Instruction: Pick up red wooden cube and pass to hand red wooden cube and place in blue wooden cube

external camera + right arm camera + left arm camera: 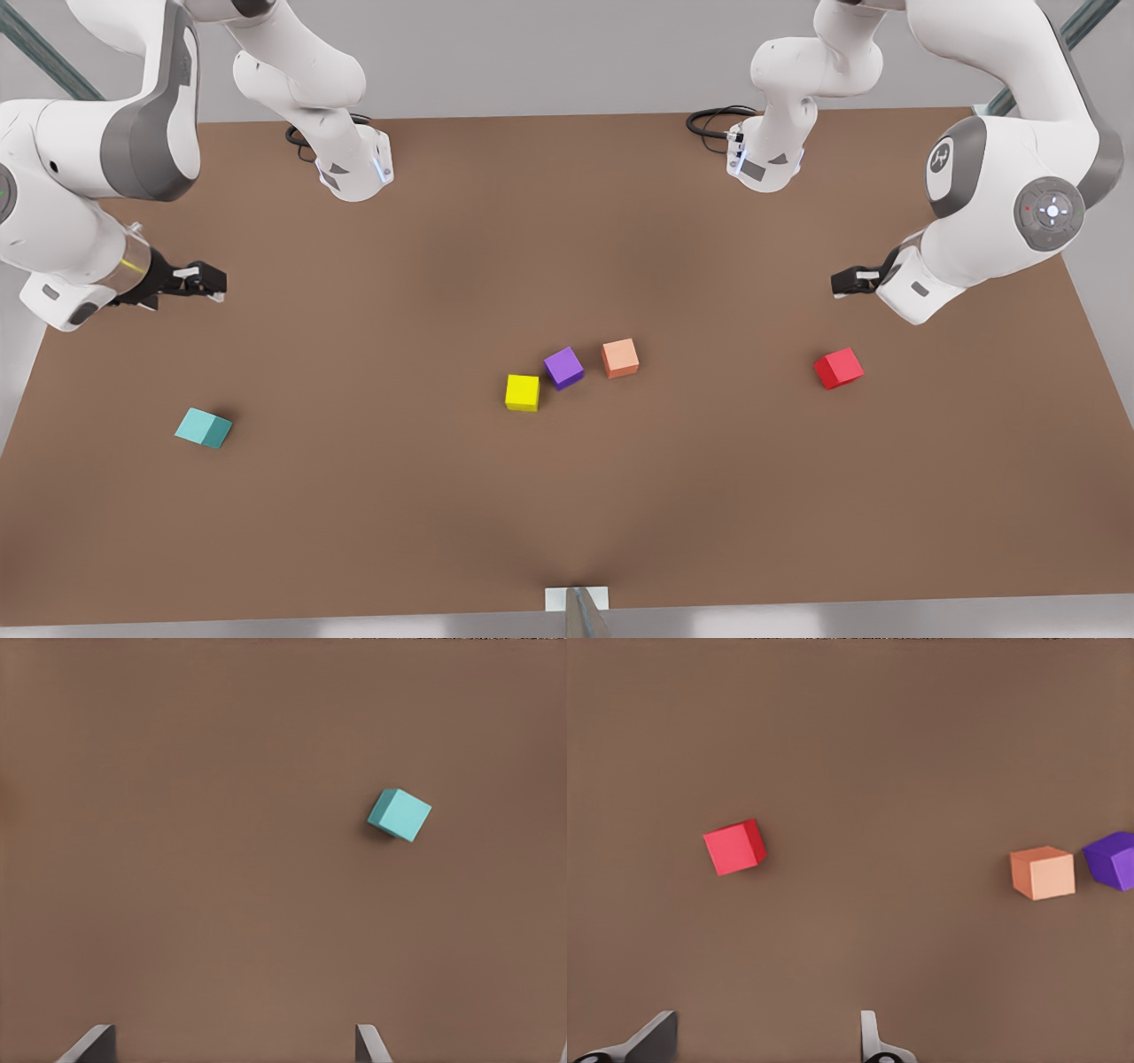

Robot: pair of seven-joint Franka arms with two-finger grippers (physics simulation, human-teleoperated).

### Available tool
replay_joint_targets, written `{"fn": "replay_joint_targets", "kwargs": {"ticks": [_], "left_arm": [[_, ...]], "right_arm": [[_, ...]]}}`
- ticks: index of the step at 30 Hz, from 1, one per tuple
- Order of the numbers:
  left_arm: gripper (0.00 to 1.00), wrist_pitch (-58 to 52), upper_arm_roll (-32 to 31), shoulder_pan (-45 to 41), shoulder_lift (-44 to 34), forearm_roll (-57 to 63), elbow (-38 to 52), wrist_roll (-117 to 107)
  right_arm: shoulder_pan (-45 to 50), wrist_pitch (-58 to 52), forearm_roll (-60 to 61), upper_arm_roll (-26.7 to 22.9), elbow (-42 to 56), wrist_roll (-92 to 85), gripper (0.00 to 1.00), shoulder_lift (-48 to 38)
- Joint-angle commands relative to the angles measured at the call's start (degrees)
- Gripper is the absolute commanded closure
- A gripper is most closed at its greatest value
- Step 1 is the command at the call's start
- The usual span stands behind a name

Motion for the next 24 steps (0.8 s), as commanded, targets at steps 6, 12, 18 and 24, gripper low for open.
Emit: {"fn": "replay_joint_targets", "kwargs": {"ticks": [6, 12, 18, 24], "left_arm": [[0.00, 8.55, 1.04, 3.21, 10.65, 0.44, 0.38, -2.31], [0.00, 37.46, 8.86, 4.17, 19.53, -4.57, -10.69, -4.07], [0.00, 43.62, 9.13, 6.02, 20.76, -7.12, -16.93, 0.32], [0.00, 43.62, 9.13, 5.93, 21.38, -5.53, -20.10, 2.52]], "right_arm": [[-0.04, 0.89, 0.49, 0.02, -0.60, -1.23, 0.00, 0.17], [0.05, 0.89, 0.49, 0.02, -0.60, -1.23, 0.00, 0.61], [0.05, 0.63, 0.31, 0.02, -1.04, -1.23, 0.00, 0.61], [-0.04, 0.37, 0.14, 0.02, -1.92, -1.23, 0.00, 0.61]]}}
